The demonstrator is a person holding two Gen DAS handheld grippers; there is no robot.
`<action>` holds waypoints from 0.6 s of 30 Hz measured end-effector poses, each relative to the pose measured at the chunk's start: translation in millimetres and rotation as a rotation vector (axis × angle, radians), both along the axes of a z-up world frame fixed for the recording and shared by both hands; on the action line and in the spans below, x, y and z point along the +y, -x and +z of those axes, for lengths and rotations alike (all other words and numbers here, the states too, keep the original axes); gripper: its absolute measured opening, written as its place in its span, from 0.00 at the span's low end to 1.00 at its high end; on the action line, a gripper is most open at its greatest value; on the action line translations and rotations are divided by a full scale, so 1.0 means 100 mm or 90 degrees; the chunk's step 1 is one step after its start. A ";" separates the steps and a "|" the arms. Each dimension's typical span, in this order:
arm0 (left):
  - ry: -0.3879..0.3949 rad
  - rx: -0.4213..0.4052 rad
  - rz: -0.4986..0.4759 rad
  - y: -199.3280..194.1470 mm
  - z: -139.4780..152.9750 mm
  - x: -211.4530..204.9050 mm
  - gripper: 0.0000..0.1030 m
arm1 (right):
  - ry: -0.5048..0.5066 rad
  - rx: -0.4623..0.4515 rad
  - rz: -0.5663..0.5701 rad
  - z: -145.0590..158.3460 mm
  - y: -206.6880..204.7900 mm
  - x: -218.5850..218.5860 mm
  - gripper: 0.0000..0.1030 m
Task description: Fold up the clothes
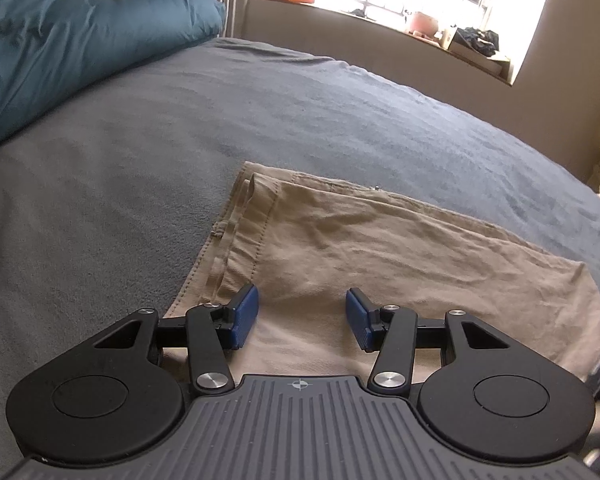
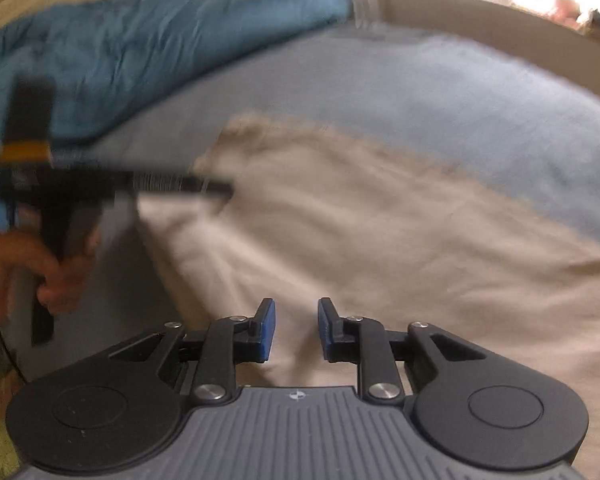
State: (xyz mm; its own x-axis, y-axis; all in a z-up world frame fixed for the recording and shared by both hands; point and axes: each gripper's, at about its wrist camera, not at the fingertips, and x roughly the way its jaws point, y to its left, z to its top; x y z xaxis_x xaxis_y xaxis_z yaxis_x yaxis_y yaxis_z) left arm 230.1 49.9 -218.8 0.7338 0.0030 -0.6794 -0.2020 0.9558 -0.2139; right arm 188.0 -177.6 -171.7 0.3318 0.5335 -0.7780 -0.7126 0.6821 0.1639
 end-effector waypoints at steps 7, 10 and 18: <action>-0.003 -0.029 -0.014 0.10 0.07 0.05 0.48 | 0.016 -0.024 0.090 0.13 0.37 0.09 0.19; -0.040 -0.078 -0.058 0.30 0.24 -0.05 0.48 | -0.032 -0.013 0.035 0.35 0.18 -0.08 0.19; -0.145 -0.063 -0.208 0.58 0.06 -0.62 0.48 | -0.001 0.045 -0.030 0.16 -0.12 -0.12 0.20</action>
State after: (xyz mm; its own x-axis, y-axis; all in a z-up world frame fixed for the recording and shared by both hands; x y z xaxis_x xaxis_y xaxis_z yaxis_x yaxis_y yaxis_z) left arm 172.1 -12.5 -212.7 0.7824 -0.0992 -0.6149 0.1317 0.9913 0.0076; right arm 200.2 -189.4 -155.9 0.3005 0.5203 -0.7994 -0.6659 0.7145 0.2147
